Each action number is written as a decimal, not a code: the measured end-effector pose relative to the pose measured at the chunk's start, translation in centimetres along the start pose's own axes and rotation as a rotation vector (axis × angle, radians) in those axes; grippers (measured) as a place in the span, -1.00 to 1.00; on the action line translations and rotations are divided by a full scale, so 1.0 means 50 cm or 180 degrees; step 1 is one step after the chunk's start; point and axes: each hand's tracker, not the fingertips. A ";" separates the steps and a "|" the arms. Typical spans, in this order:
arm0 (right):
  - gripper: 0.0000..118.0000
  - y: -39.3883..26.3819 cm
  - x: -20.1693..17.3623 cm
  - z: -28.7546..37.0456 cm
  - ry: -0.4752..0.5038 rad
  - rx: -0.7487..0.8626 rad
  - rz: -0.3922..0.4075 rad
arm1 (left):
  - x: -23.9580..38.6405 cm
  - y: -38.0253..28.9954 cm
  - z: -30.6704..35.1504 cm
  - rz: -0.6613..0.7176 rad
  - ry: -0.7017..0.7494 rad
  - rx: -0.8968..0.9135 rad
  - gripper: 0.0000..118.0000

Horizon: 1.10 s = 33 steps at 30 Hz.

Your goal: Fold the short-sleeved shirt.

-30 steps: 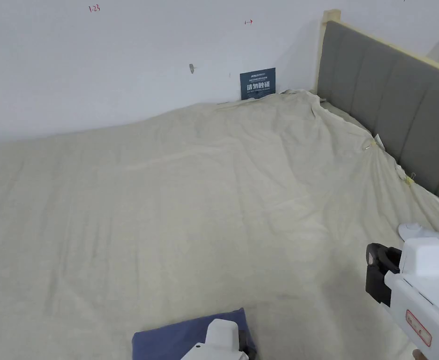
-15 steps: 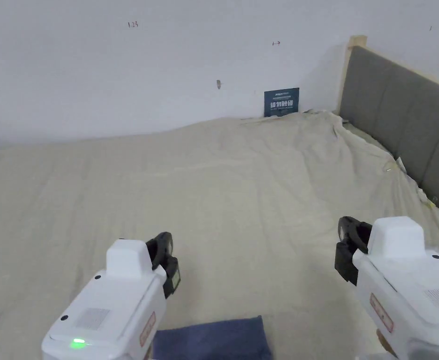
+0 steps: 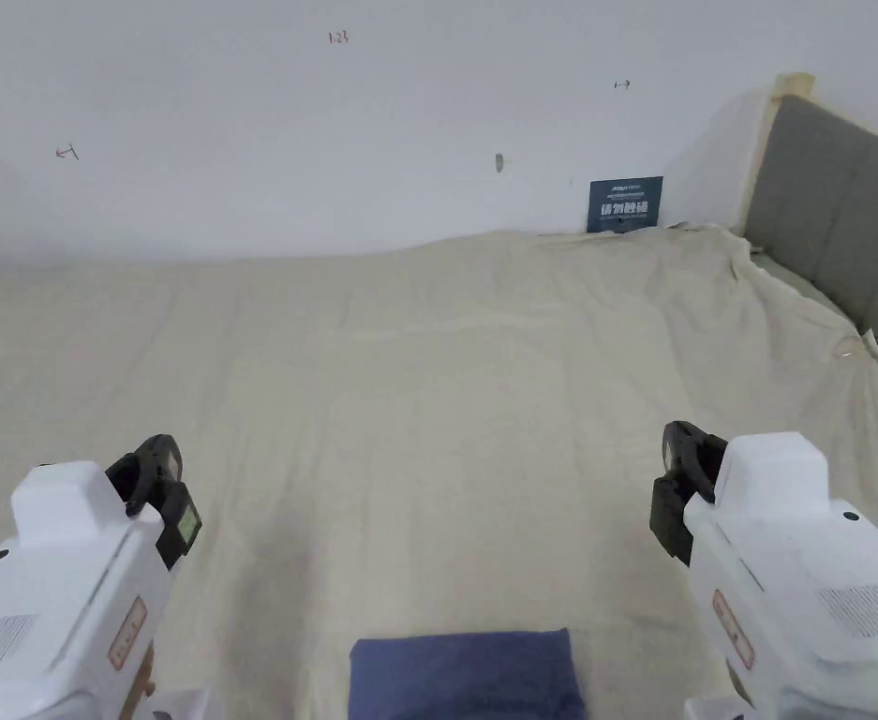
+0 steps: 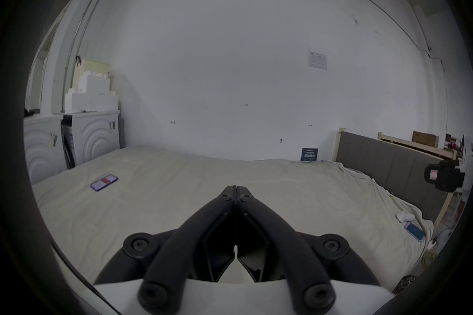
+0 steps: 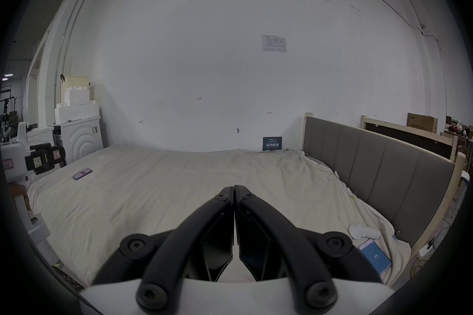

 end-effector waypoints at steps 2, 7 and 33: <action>-1.00 -0.021 -0.013 -0.008 0.0059 -0.0064 -0.0021 | -0.008 -0.010 0.003 0.0036 0.0041 -0.0049 -1.00; -1.00 -0.141 -0.056 -0.050 0.0304 -0.0531 -0.0097 | -0.012 -0.033 0.009 0.0051 0.0021 -0.0183 -1.00; -1.00 -0.526 -0.140 -0.143 0.0740 -0.1143 0.0127 | -0.005 -0.223 -0.014 0.0728 -0.0431 -0.1667 0.24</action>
